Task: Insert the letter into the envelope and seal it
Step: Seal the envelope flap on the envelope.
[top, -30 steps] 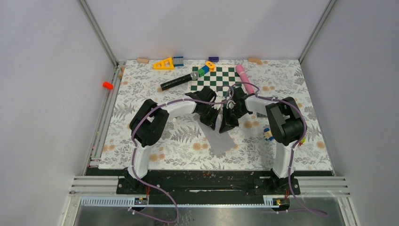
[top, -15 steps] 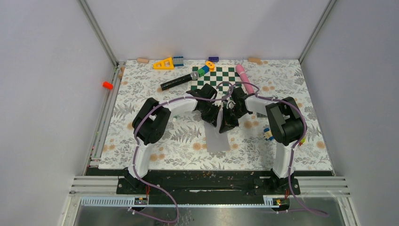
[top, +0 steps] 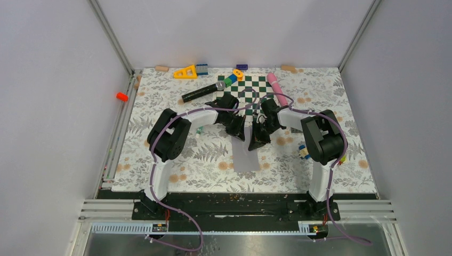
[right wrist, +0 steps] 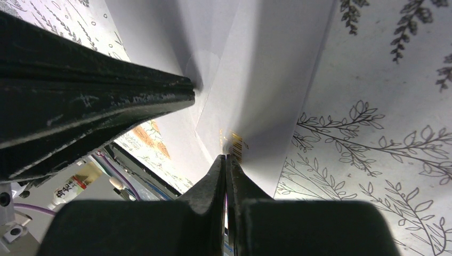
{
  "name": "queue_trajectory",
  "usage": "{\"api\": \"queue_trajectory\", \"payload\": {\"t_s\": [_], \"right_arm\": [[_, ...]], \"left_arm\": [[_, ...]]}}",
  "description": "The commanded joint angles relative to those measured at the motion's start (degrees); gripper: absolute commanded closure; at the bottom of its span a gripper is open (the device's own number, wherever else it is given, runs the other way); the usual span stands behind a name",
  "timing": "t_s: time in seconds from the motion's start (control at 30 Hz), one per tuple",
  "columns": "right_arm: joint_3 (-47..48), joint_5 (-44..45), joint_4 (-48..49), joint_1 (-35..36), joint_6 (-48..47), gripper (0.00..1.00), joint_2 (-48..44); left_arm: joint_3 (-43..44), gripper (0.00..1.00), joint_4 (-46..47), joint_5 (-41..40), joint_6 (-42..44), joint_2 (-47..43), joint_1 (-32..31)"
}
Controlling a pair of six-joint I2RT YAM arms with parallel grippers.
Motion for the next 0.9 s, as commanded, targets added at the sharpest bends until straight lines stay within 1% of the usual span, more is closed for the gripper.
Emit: {"api": "queue_trajectory", "payload": {"t_s": [0.0,0.13,0.2,0.37,0.6,0.77,0.87], "right_arm": [[0.2,6.3,-1.3,0.4,-1.7,1.00,2.3],[0.1,6.3,-1.3,0.4,-1.8,1.00,2.4],[0.2,6.2,-1.3,0.4,-1.7,1.00,2.5],[0.2,6.0,-1.3,0.4,-1.7,1.00,2.7],[0.5,6.0,-1.3,0.4,-1.8,1.00,2.4],[0.7,6.5,-1.4,0.3,-2.3,1.00,2.0],[0.9,5.8,-1.4,0.1,-3.2,1.00,0.9]], "left_arm": [[-0.2,1.00,3.9,6.3,-1.2,-2.6,-0.2],[0.2,1.00,5.3,9.4,-2.4,-2.0,-0.2],[0.6,1.00,5.3,8.7,-2.7,-1.8,-0.2],[2.7,1.00,1.7,2.0,-1.8,0.3,-0.5],[2.8,1.00,-3.1,-6.0,3.4,0.5,-3.4],[2.9,1.00,-3.9,-6.0,4.4,0.3,-3.7],[2.0,1.00,-3.4,-4.0,4.5,-1.4,-3.2]]}}
